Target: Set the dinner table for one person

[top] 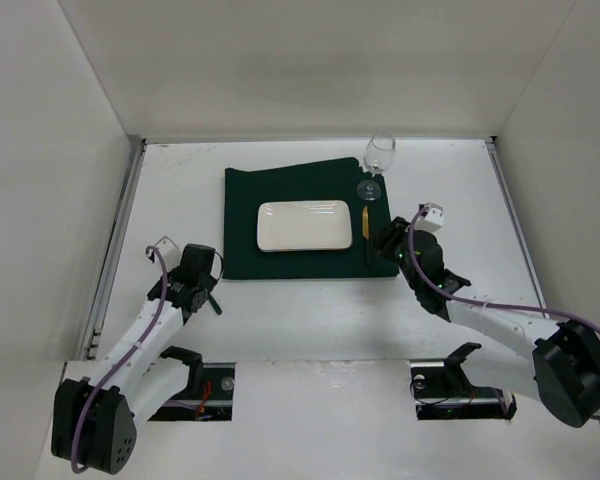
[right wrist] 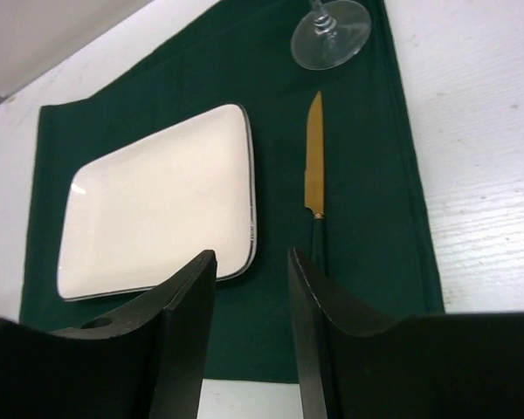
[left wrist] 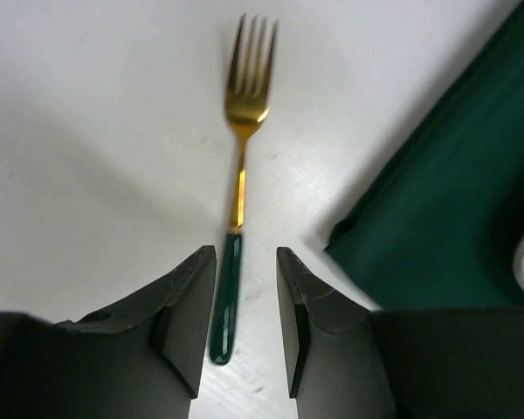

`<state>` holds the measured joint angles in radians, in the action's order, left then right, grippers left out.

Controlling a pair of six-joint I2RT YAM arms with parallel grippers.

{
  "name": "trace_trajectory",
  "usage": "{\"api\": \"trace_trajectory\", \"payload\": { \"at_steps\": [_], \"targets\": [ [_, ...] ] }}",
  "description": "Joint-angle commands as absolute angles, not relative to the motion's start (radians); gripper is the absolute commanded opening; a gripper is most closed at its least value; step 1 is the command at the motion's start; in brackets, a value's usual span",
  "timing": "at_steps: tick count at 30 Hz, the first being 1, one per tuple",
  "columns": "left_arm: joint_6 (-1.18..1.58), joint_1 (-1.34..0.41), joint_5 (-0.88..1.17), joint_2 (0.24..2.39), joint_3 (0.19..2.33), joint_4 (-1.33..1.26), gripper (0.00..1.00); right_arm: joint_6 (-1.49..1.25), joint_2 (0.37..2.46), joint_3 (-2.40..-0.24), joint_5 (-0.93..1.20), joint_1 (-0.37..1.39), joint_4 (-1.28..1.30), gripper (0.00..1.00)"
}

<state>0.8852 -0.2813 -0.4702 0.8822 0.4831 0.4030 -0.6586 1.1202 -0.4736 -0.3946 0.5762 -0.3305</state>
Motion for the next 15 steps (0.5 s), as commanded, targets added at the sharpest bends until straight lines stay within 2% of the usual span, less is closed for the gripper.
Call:
{"api": "trace_trajectory", "payload": {
  "at_steps": [1, 15],
  "targets": [
    [0.934, -0.286, -0.433, 0.906, 0.503, 0.571, 0.32, -0.690, 1.107, -0.462, -0.354, 0.564, -0.443, 0.45],
    [0.890, -0.311, -0.377, 0.972, 0.436, 0.451, 0.31, -0.680, 1.187, -0.502, -0.290, 0.567, -0.423, 0.46]
  ]
}}
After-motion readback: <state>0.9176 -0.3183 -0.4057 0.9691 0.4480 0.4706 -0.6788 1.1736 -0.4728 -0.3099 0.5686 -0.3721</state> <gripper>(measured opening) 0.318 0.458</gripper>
